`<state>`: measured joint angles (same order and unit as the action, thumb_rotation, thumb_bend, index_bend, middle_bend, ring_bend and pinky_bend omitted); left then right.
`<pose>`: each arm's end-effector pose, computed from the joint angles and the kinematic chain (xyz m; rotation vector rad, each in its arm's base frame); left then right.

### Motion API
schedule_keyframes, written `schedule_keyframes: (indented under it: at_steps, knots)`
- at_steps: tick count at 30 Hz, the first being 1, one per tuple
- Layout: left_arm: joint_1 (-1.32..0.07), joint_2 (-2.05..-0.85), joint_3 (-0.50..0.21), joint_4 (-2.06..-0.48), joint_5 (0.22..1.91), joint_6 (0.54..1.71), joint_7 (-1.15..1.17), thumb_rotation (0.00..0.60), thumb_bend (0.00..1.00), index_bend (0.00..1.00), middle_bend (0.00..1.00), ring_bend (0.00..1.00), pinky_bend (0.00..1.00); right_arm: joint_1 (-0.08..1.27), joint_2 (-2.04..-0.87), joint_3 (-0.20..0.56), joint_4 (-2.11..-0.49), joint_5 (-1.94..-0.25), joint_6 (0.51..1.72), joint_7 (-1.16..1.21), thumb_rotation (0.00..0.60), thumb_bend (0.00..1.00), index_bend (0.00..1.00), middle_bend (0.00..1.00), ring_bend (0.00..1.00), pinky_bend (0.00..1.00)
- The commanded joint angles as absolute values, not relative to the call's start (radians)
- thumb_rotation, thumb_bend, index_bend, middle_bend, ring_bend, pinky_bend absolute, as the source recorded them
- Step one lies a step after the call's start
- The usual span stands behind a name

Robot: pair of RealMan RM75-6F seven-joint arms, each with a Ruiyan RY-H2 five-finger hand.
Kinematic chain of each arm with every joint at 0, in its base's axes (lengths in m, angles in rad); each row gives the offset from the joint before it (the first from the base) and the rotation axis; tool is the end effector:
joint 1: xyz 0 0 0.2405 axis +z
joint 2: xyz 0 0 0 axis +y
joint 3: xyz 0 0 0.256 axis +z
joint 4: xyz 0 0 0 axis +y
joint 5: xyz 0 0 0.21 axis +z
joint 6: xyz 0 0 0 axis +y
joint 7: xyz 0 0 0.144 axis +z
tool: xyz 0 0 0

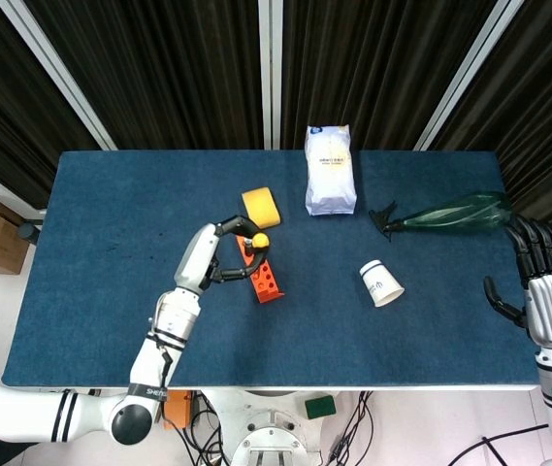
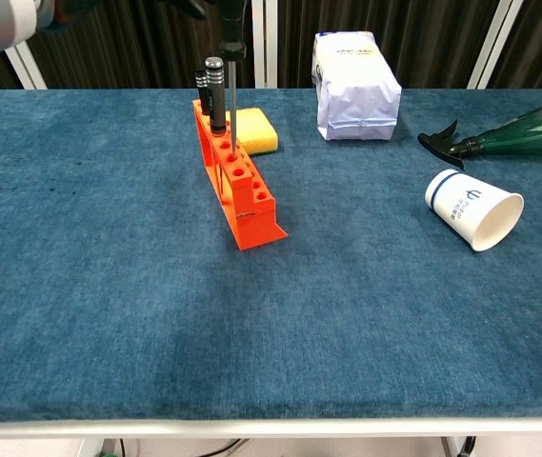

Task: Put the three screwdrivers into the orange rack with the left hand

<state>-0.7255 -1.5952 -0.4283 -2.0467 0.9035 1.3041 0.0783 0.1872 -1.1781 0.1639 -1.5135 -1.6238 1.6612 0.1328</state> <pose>-0.0227 0.2970 0.0442 -1.2696 -1.6768 -1.6884 -0.2678 -0.2273 0.1818 1.3443 -0.6458 1.3039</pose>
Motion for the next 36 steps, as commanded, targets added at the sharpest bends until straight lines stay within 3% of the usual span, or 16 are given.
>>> schedule_keyframes:
  at_steps: [1,19,36]
  knots:
    - [-0.724,-1.593,-0.434,-2.045,0.902,1.303,0.074,0.6,0.34,0.63,0.57,0.4,0.33,0.188,-1.179,0.164,-1.514,-1.625,1.661,0.131,0.6,0.4,0.0,0.0,0.0,0.0]
    - [-0.709,-1.579,-0.434,-2.031,0.908,1.28,0.048,0.6,0.34,0.63,0.57,0.4,0.33,0.19,-1.181,0.162,-1.517,-1.628,1.658,0.119,0.6,0.4,0.0,0.0,0.0,0.0]
    - [-0.676,-1.633,-0.366,-1.946,0.989,1.271,-0.011,0.6,0.34,0.63,0.57,0.41,0.33,0.188,-1.178,0.16,-1.522,-1.629,1.659,0.117,0.6,0.4,0.0,0.0,0.0,0.0]
